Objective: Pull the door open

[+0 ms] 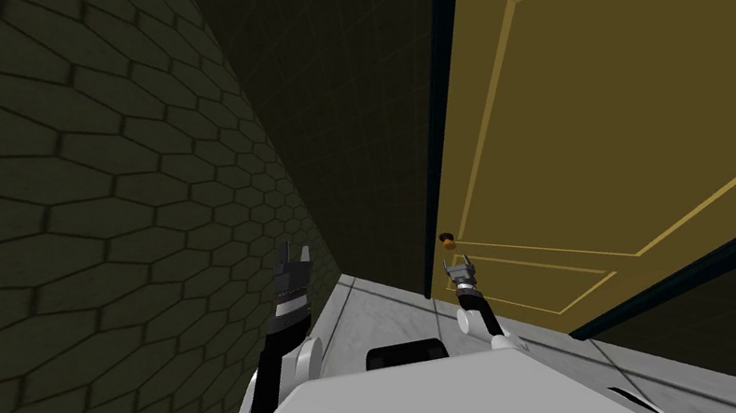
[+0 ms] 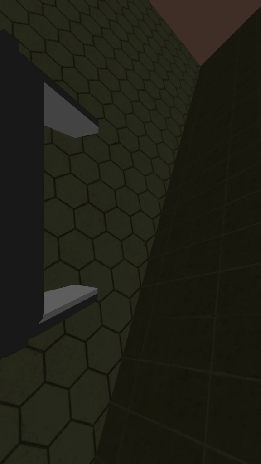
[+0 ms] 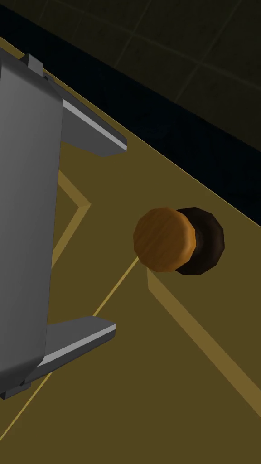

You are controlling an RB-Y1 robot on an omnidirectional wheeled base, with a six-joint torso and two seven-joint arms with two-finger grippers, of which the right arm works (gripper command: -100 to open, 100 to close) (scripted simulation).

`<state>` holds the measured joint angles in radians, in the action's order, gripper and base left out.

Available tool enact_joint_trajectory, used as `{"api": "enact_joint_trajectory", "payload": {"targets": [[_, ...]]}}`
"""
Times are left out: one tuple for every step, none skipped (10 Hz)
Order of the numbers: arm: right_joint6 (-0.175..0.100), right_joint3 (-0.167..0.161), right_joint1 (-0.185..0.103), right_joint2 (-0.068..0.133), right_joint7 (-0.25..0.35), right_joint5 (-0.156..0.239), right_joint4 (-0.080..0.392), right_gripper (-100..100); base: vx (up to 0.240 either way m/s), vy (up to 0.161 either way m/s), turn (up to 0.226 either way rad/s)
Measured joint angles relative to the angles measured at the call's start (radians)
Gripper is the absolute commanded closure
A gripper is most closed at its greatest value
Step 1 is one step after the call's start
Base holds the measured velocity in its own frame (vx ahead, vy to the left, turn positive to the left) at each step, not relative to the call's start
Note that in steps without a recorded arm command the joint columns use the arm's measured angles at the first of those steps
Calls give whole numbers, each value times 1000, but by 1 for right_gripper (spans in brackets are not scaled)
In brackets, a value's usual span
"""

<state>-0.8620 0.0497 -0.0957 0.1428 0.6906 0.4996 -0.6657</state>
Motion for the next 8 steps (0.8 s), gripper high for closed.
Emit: {"api": "enact_joint_trajectory", "payload": {"targets": [[2, -3, 1, 0, 27, 11, -3, -100, -27, -12, 26], [2, -5, 1, 0, 46, 18, -4, -100, -31, -10, 41], [1, -8, 0, 0, 71, 28, -2, -100, -38, -16, 80], [2, -12, 0, 0, 100, 42, -4, -100, -28, -14, 23], [2, -14, 0, -1, 121, 48, -5, -100, -29, -13, 31], [3, -16, 0, -1, 147, 58, -6, -100, -41, -13, 72], [4, -20, 1, -1, 175, 71, -9, -100, -32, -10, 24], [5, -22, 0, -1, 196, 77, -8, -100, -27, -11, 45]]}}
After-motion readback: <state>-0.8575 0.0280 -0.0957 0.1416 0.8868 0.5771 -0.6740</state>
